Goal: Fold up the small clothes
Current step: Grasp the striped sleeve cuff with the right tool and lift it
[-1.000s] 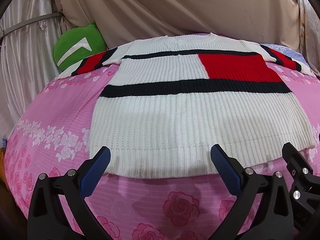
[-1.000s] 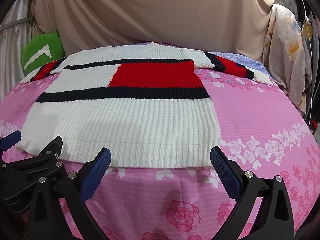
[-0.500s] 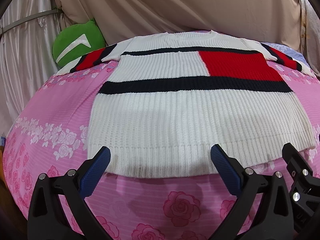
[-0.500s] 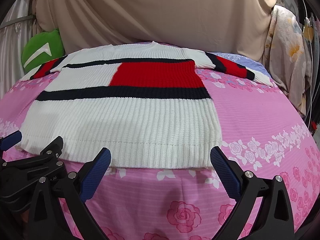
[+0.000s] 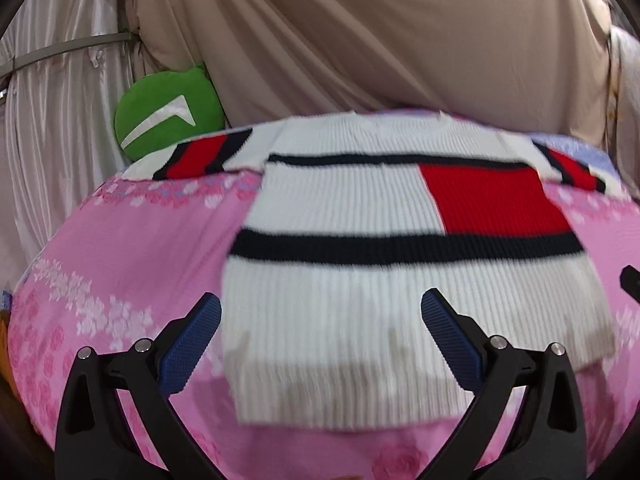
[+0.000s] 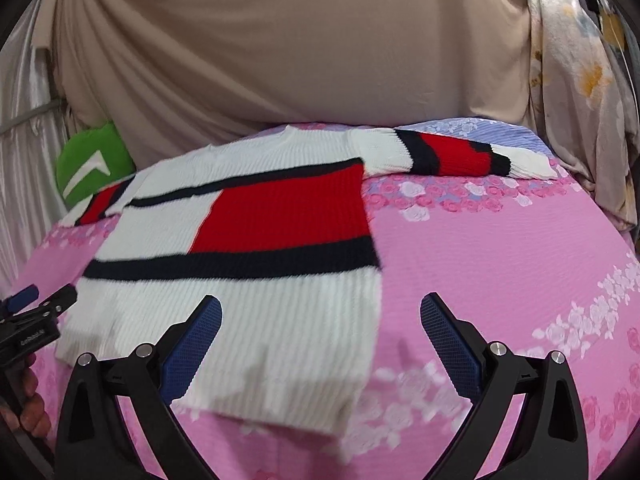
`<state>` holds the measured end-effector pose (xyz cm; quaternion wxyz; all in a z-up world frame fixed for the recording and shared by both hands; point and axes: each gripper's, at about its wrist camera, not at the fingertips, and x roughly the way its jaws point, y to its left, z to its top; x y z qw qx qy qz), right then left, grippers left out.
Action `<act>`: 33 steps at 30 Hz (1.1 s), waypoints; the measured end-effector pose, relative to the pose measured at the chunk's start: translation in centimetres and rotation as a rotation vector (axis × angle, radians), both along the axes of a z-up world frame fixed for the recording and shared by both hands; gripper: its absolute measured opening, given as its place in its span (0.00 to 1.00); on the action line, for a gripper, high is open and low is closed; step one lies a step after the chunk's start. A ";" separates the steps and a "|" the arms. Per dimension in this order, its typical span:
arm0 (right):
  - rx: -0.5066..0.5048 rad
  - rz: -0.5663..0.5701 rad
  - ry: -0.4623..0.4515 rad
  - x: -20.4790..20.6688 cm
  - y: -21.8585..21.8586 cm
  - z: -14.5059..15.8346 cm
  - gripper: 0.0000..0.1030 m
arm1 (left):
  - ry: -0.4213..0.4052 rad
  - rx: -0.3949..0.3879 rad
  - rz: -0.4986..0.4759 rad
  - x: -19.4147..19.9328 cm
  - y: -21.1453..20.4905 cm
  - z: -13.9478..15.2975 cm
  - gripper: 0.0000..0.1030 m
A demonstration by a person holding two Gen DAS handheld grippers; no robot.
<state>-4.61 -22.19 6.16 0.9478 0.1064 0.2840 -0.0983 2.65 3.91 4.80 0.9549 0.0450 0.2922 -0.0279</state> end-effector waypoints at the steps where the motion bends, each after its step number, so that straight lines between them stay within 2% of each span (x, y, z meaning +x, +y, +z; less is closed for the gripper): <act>1: 0.015 -0.024 -0.016 0.7 -2.3 0.2 0.95 | -0.009 -0.013 0.004 1.0 0.5 0.7 0.95; 3: 0.012 -0.083 -0.035 2.1 -6.7 0.3 0.95 | -0.015 -0.021 0.004 2.4 1.0 1.5 0.95; 6: 0.005 -0.173 -0.013 5.1 -14.4 -0.2 0.95 | 0.008 -0.042 -0.010 5.0 1.6 2.0 0.95; 11: 0.067 -0.340 0.014 9.3 -28.2 -2.1 0.95 | 0.041 -0.069 -0.018 8.8 2.0 2.0 0.95; 15: 0.285 -0.404 -0.028 11.4 -37.0 -3.7 0.93 | 0.075 -0.111 -0.038 11.6 2.1 1.6 0.95; 18: 0.408 -0.450 -0.058 12.6 -41.0 -4.9 0.92 | 0.069 -0.098 -0.012 13.2 1.8 1.3 0.95; 22: 0.470 -0.485 -0.015 15.1 -44.0 -6.5 0.75 | 0.088 -0.086 -0.001 15.3 1.4 0.6 0.95; 24: 0.475 -0.507 0.006 16.2 -44.8 -6.9 0.52 | 0.108 -0.087 -0.004 16.3 1.2 0.2 0.95; 25: 0.465 -0.515 0.011 16.8 -45.0 -6.9 0.45 | 0.119 -0.090 -0.006 16.7 1.1 0.1 0.95; 26: 0.448 -0.514 0.015 17.4 -44.9 -6.7 0.24 | 0.128 -0.093 -0.008 17.1 1.0 0.0 0.95; 27: 0.433 -0.509 0.013 17.8 -44.8 -6.3 0.16 | 0.136 -0.098 -0.012 17.5 1.0 -0.1 0.95; 30: 0.331 -0.477 -0.055 19.3 -42.3 -2.7 0.15 | 0.136 -0.110 -0.022 18.2 0.9 0.2 0.95; 33: 0.259 -0.345 -0.146 21.4 -37.3 2.1 0.14 | 0.112 -0.114 -0.027 18.6 0.7 1.0 0.95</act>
